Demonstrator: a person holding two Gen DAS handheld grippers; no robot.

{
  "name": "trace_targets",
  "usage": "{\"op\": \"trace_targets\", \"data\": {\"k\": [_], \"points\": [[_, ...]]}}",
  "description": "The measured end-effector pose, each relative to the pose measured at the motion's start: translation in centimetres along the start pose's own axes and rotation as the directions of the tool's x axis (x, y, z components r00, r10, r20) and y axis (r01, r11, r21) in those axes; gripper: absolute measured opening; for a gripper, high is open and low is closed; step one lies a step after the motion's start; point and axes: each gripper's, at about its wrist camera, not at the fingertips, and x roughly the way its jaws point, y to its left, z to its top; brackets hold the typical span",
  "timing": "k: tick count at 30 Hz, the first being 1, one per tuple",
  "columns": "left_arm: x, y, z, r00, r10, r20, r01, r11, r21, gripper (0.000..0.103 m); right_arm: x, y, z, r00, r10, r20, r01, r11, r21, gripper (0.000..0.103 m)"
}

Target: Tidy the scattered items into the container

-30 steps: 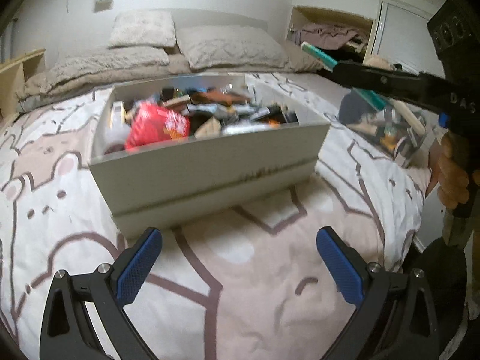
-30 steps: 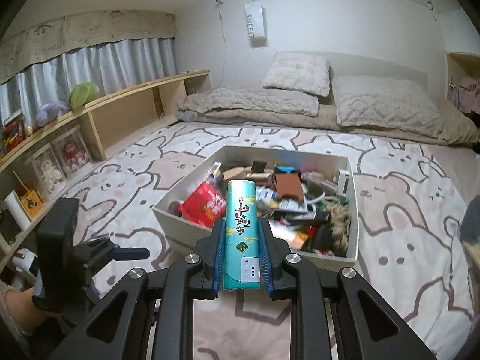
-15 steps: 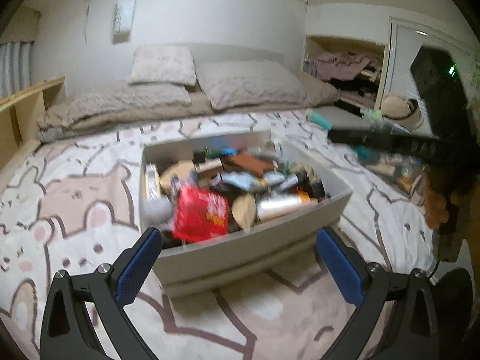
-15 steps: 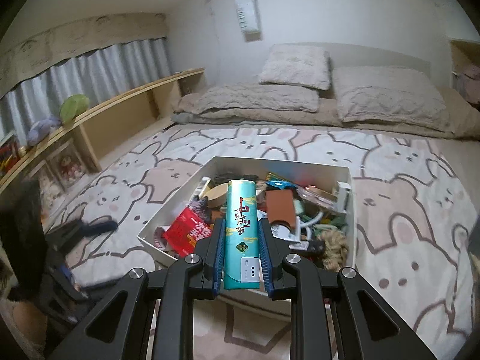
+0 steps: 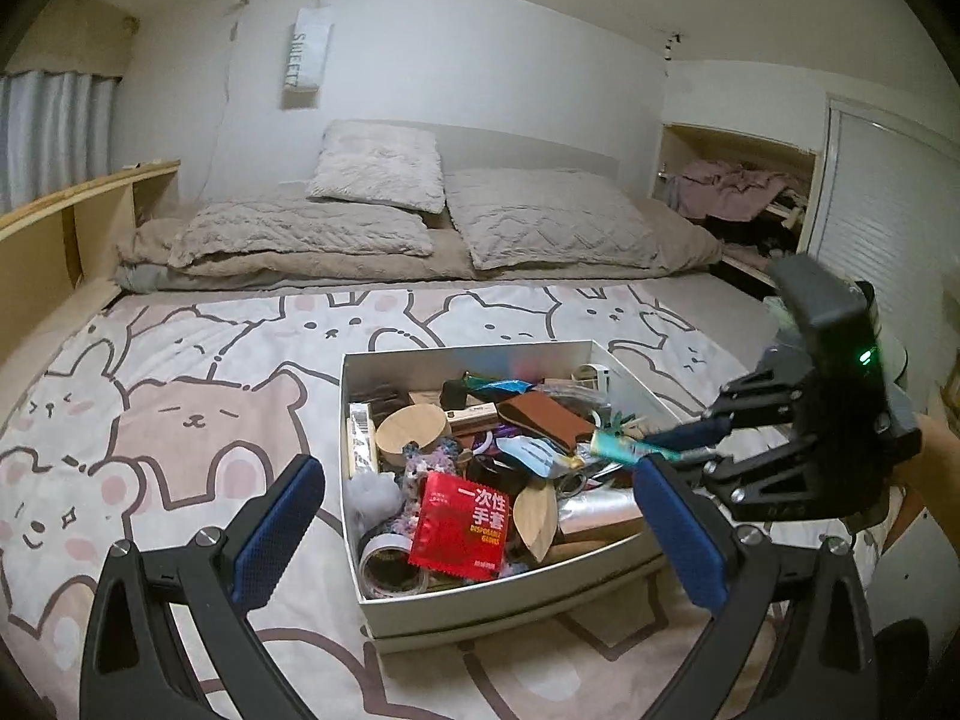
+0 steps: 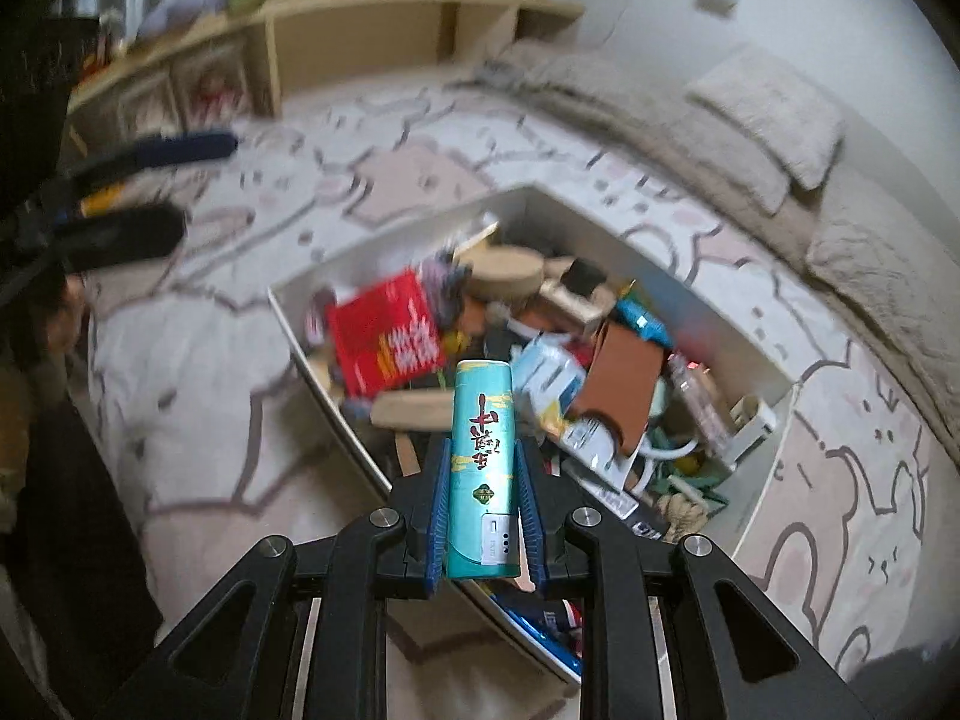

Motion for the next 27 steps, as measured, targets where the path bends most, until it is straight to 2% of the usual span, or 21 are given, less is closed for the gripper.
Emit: {"op": "trace_targets", "data": {"k": [3,6,9,11,13,14,18,20,24,27], "points": [[0.5,0.2,-0.4,1.000,-0.004,-0.016,0.004,1.000,-0.004,0.103,1.5,0.4,-0.2,0.997,0.017,-0.082,-0.022,0.997,-0.068,0.022],[1.1,0.3,-0.8,0.999,-0.002,-0.032,0.001,1.000,-0.007,0.103,3.2,0.5,-0.4,0.988,-0.012,-0.155,-0.006,0.993,-0.117,0.022],[1.7,0.4,-1.2,0.999,-0.012,-0.046,0.011,1.000,-0.016,0.103,3.9,-0.6,-0.4,0.981,-0.113,-0.157,0.095,0.989,-0.116,0.022],[2.0,0.3,-1.4,0.998,-0.013,-0.055,0.012,1.000,-0.012,0.103,3.7,-1.4,-0.5,0.981,-0.143,-0.132,0.132,0.987,-0.095,0.025],[2.2,0.2,-1.6,0.998,-0.010,-0.061,0.010,1.000,-0.006,0.103,3.3,-2.1,-0.7,0.982,-0.151,-0.114,0.145,0.988,-0.061,0.068],[2.2,0.2,-1.6,0.998,-0.009,-0.062,0.009,1.000,-0.005,0.103,3.2,-2.5,-0.8,0.982,-0.151,-0.114,0.147,0.988,-0.045,0.103],[2.2,0.2,-1.6,0.998,-0.010,-0.064,0.010,1.000,-0.010,0.103,2.9,-3.0,-1.3,0.978,-0.187,-0.092,0.187,0.982,-0.012,0.103],[2.0,0.1,-1.5,0.998,-0.014,-0.060,0.014,1.000,-0.015,0.103,2.2,-3.2,-1.3,0.976,-0.214,-0.046,0.216,0.976,0.031,0.103],[1.6,-0.2,-1.3,0.999,-0.012,-0.052,0.011,1.000,-0.014,0.103,-0.1,-3.3,-1.2,0.969,-0.236,0.073,0.222,0.962,0.159,0.103],[1.2,-0.4,-1.3,0.999,-0.012,-0.046,0.011,1.000,-0.023,0.103,-1.7,-2.8,-1.8,0.950,-0.269,0.156,0.228,0.944,0.240,0.103]]}}
